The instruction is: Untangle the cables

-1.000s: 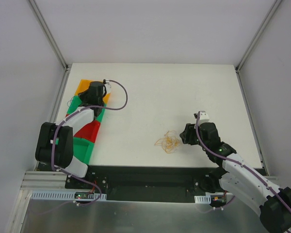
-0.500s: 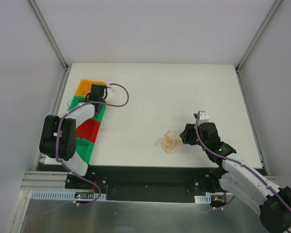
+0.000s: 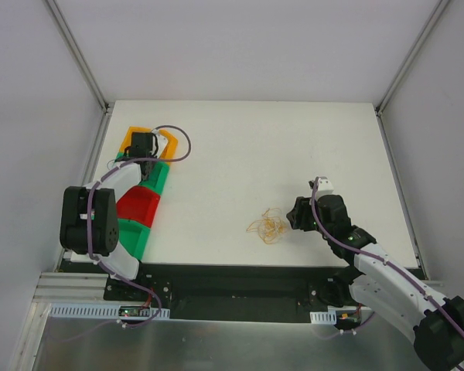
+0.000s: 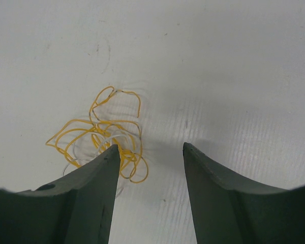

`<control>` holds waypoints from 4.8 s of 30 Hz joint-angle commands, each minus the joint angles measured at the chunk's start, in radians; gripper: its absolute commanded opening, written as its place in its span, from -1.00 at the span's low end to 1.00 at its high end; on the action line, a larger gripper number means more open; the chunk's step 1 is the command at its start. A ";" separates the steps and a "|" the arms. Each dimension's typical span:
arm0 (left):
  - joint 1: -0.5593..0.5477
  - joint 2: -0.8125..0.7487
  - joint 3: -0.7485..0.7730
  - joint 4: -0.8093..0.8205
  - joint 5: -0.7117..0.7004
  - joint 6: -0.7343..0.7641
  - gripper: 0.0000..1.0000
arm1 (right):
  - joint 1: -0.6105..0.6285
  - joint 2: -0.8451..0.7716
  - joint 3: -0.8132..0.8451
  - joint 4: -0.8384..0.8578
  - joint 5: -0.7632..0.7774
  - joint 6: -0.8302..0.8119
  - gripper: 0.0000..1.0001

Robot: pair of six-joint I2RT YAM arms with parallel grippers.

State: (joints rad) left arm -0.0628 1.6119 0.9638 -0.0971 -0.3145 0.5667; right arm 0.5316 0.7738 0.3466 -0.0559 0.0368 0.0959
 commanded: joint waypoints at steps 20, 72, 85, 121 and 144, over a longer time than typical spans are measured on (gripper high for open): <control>0.118 -0.443 0.018 -0.213 0.061 -0.902 0.57 | -0.007 0.030 0.009 0.047 -0.015 0.004 0.11; -0.074 -0.084 0.171 -0.124 -0.216 -0.393 0.16 | -0.005 0.078 0.025 0.051 -0.006 -0.001 0.12; -0.062 -0.214 0.153 -0.078 -0.175 -0.556 0.56 | -0.007 0.013 -0.001 0.045 0.043 0.007 0.13; 0.325 0.071 0.228 -0.288 0.163 -1.291 0.13 | -0.005 -0.048 -0.032 0.051 0.021 -0.001 0.15; 0.232 0.155 0.224 -0.234 0.365 -1.239 -1.00 | -0.007 -0.042 -0.032 0.076 0.015 -0.001 0.15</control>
State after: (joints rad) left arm 0.2111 1.7546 1.1782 -0.3496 -0.0502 -0.6834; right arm 0.5270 0.7322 0.3004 -0.0257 0.0559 0.0959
